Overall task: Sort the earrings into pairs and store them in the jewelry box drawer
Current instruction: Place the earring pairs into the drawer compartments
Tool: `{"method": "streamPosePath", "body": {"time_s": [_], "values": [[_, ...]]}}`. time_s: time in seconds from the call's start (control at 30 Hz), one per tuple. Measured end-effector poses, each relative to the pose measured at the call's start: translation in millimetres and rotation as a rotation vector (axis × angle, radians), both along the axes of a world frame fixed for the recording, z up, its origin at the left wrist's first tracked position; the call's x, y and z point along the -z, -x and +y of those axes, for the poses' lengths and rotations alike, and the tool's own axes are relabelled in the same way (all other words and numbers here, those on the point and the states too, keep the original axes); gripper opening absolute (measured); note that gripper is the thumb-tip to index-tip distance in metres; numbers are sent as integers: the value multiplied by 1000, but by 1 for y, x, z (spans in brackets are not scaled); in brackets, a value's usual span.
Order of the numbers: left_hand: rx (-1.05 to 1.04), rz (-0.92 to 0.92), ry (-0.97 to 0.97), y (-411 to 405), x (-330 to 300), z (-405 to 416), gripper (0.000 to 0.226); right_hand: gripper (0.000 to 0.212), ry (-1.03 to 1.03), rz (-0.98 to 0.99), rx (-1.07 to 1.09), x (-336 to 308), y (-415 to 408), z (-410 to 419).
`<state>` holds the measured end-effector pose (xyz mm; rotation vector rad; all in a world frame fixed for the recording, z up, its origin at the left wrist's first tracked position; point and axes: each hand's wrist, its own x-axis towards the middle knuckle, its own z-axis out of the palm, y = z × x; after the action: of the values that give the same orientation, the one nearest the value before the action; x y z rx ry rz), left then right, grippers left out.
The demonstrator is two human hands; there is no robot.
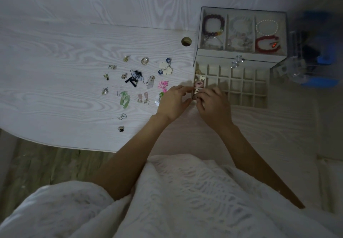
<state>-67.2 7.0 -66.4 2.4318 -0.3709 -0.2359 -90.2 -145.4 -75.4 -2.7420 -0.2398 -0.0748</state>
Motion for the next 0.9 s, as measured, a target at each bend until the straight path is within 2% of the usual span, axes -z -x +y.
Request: {"method": "streamPosePath", "body": {"time_s": [0.13,0.23,0.33,0.47,0.6,0.77,0.9], "values": [[20,-66,-8,13,-7,24,30,30,-2,10,-28,-9,2,3],[-124,-217,-38,30,-6,57,21,25,-38,-76,-45,-22,3,16],[-289,-312,-227,38,6,99,26,20,-81,-80,-149,-29,-1,47],[-331,-156,-382,29,11,133,41,31,15,93,-387,-22,-17,102],[-243,-115,-392,12,9,137,40,42,203,156,-376,-13,-34,139],[-193,-135,-355,4,12,134,16,22,269,80,-355,-10,-41,148],[-197,-108,-372,3,12,133,13,10,344,33,-380,-2,-31,142]]}}
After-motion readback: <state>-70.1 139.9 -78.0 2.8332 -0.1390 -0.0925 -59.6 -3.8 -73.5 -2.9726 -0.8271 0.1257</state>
